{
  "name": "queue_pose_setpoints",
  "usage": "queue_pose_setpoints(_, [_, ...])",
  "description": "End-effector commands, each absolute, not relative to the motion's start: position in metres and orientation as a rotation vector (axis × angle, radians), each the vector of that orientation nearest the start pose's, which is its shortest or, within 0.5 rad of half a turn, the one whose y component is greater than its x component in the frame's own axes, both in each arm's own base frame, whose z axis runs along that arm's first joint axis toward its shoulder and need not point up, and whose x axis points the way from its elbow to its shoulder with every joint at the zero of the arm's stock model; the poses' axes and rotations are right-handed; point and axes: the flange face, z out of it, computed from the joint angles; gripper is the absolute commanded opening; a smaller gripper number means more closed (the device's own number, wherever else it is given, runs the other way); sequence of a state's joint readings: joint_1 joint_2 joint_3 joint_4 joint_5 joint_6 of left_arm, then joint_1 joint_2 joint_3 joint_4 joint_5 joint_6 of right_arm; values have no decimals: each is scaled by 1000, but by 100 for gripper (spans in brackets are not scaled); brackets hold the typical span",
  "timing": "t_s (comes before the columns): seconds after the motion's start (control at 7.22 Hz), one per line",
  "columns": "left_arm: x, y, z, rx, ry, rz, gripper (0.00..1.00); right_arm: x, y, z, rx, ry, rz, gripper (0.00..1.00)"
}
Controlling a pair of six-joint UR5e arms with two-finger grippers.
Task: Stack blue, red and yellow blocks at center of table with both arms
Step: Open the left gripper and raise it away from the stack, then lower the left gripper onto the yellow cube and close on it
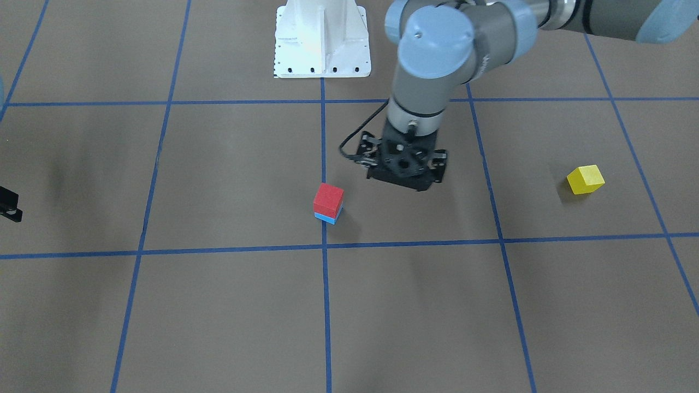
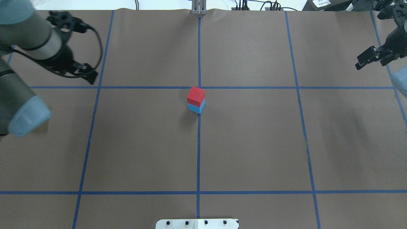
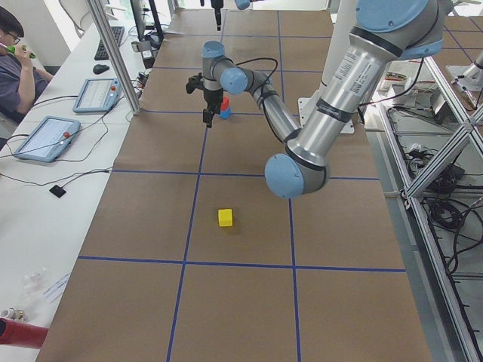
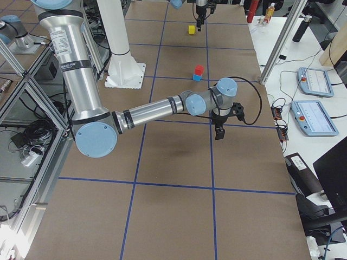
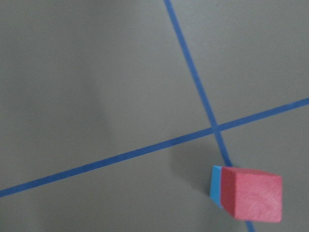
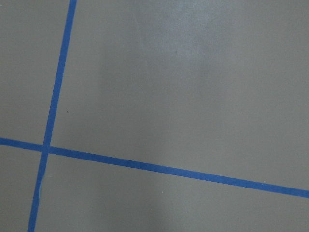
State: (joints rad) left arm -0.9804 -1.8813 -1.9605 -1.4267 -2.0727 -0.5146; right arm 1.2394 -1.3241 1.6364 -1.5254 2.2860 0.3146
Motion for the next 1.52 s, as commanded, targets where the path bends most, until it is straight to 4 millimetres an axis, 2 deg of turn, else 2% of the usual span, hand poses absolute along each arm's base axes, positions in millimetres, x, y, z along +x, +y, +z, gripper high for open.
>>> queue_pose_setpoints(0.0, [132, -471, 468, 125, 665, 64, 99, -130, -587, 483, 111, -785, -144, 99])
queue_pose_setpoints(0.14, [134, -472, 479, 95, 683, -91, 99, -130, -586, 479, 114, -791, -144, 99])
queue_pose_setpoints(0.28, [149, -482, 493, 95, 704, -209, 99, -130, -587, 475, 121, -792, -145, 99])
queue_pose_setpoints(0.42, [177, -484, 520, 106, 717, -213, 99, -131, -588, 474, 123, -791, -145, 99])
queue_pose_setpoints(0.55, [204, -481, 540, 117, 702, -215, 99, -131, -589, 473, 124, -791, -146, 99])
queue_pose_setpoints(0.69, [214, -481, 554, 117, 685, -204, 99, -131, -588, 473, 124, -792, -146, 99])
queue_pose_setpoints(0.97, [215, -476, 565, 130, 665, -120, 99, -131, -588, 473, 124, -792, -147, 99])
queue_pose_setpoints(1.11, [213, -474, 577, 126, 649, -92, 99, -131, -588, 473, 124, -792, -146, 99])
queue_pose_setpoints(1.39, [215, -474, 585, 126, 652, -95, 99, -131, -588, 473, 123, -794, -146, 99])
